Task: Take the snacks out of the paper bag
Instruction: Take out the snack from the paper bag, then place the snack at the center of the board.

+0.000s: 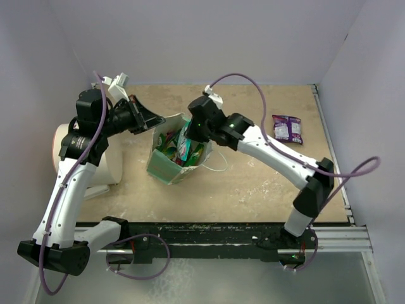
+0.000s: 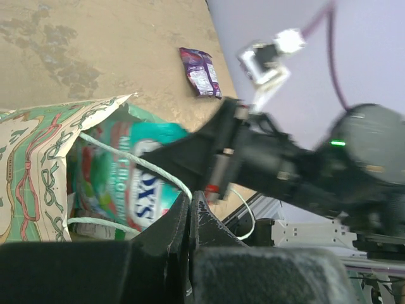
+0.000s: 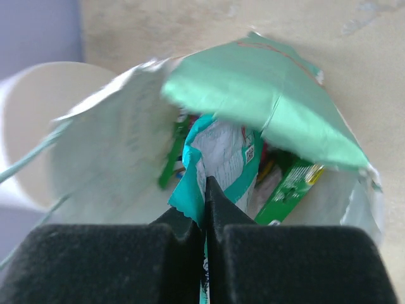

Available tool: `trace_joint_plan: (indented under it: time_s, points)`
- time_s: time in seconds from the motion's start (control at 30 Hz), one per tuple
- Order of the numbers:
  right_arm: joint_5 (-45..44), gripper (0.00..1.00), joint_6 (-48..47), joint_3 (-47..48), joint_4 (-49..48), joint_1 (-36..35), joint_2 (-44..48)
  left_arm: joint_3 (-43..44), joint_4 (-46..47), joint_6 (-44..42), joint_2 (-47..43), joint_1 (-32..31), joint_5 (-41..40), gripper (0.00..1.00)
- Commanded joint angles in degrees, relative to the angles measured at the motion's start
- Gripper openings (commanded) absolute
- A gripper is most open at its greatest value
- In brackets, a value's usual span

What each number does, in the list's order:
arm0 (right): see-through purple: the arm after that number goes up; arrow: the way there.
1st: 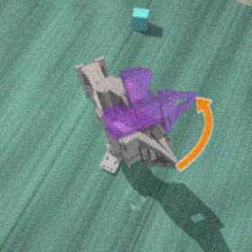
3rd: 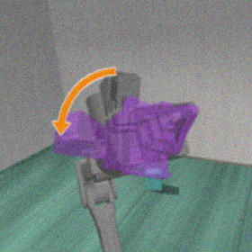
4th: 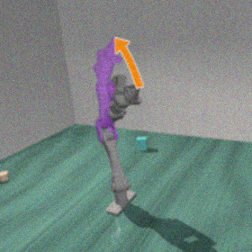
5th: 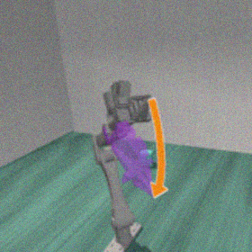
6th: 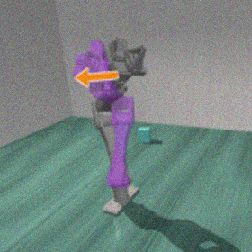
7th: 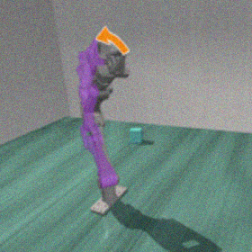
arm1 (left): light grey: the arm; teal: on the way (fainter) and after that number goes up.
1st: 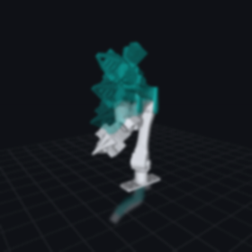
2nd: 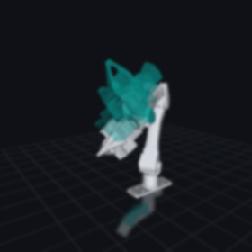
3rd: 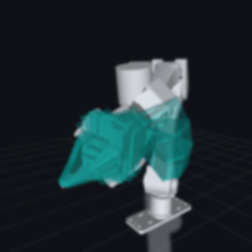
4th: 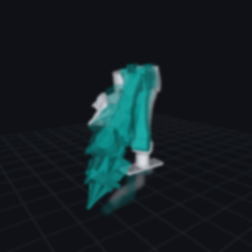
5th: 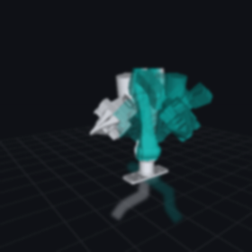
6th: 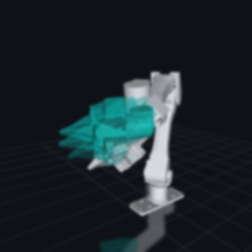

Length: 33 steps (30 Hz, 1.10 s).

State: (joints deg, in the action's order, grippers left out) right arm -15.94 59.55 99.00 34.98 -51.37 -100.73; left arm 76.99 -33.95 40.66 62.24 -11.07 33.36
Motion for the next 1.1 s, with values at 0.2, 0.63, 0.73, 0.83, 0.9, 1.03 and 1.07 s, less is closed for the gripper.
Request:
trace_joint_plan:
  time_s: [0.2, 0.63, 0.73, 0.83, 0.9, 1.03, 1.07]
  points:
    - [7.8, 0.00, -3.9, 0.7, -6.3, -0.2, 15.2, 2.5, -0.2, -1.7, -1.6, -0.4, -2.7, 0.00]
    - [-5.2, 0.00, -18.0, 3.7, -6.2, 3.5, 25.1, 3.1, -0.1, -2.3, -1.1, -0.4, -5.1, 0.00]
    - [-5.7, 0.00, -20.0, 4.8, -6.2, 9.2, 25.6, 3.4, -0.6, -3.1, -0.5, -0.4, -5.4, 0.00]
    - [-8.2, 0.00, -19.7, 3.9, -6.4, 15.7, 26.0, 4.3, -1.7, -4.8, 0.6, -0.4, -5.2, 0.00]
    - [-10.4, 0.00, -19.5, 2.0, -7.5, 19.3, 26.1, 4.9, -2.3, -6.0, 1.3, -0.4, -4.8, 0.00]
    - [-11.6, 0.00, -14.9, -3.8, -8.9, 27.4, 25.9, 6.1, -2.3, -7.7, 1.9, -0.3, -3.5, 0.00]
    - [-11.3, 0.00, -13.2, -5.7, -9.4, 29.8, 25.9, 6.5, -2.5, -8.3, 2.1, -0.3, -3.2, 0.00]
